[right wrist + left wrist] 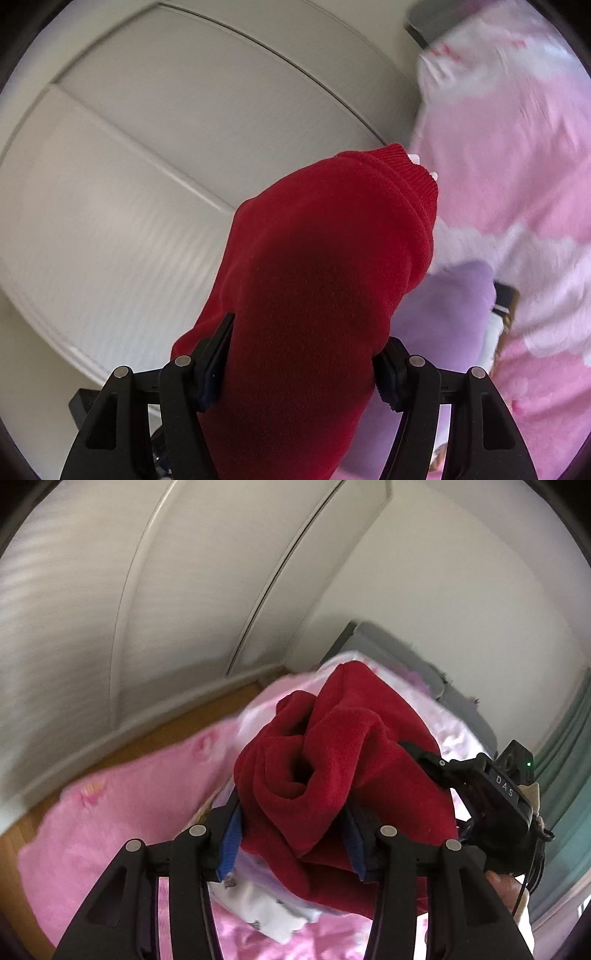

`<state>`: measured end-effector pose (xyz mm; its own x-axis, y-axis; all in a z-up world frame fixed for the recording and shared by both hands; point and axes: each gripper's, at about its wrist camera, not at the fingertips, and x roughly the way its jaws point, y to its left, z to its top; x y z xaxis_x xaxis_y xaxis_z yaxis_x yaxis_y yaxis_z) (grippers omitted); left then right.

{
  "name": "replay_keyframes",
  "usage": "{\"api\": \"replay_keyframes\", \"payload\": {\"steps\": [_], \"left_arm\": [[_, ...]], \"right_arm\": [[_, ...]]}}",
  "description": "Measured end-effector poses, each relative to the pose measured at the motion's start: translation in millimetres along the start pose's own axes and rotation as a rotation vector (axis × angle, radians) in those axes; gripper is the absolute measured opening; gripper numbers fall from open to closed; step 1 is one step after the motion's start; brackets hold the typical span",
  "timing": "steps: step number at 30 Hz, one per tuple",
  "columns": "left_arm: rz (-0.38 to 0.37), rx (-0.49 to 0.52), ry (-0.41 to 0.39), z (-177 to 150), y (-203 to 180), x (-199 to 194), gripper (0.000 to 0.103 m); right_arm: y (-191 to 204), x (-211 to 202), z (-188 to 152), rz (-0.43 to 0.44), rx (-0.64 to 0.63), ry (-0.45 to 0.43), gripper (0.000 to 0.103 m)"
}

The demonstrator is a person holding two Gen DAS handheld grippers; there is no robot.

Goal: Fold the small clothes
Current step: 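Carry the red bundle with both tools to the folded clothes stack, then lower the bundle onto the lilac clothes and open both tools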

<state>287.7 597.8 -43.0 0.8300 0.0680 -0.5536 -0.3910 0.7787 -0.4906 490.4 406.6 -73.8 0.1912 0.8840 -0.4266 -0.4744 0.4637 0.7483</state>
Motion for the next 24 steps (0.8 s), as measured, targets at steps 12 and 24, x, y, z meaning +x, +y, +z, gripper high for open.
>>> {"api": "replay_keyframes", "payload": {"steps": [12, 24], "left_arm": [[0.034, 0.008, -0.040, -19.5, 5.6, 17.9, 0.078], [0.118, 0.110, -0.156, -2.6, -33.9, -47.6, 0.085]], "right_arm": [[-28.7, 8.5, -3.6, -0.189, -0.083, 0.011, 0.092], [14.9, -69.7, 8.3, -0.303, -0.259, -0.102, 0.094]]}}
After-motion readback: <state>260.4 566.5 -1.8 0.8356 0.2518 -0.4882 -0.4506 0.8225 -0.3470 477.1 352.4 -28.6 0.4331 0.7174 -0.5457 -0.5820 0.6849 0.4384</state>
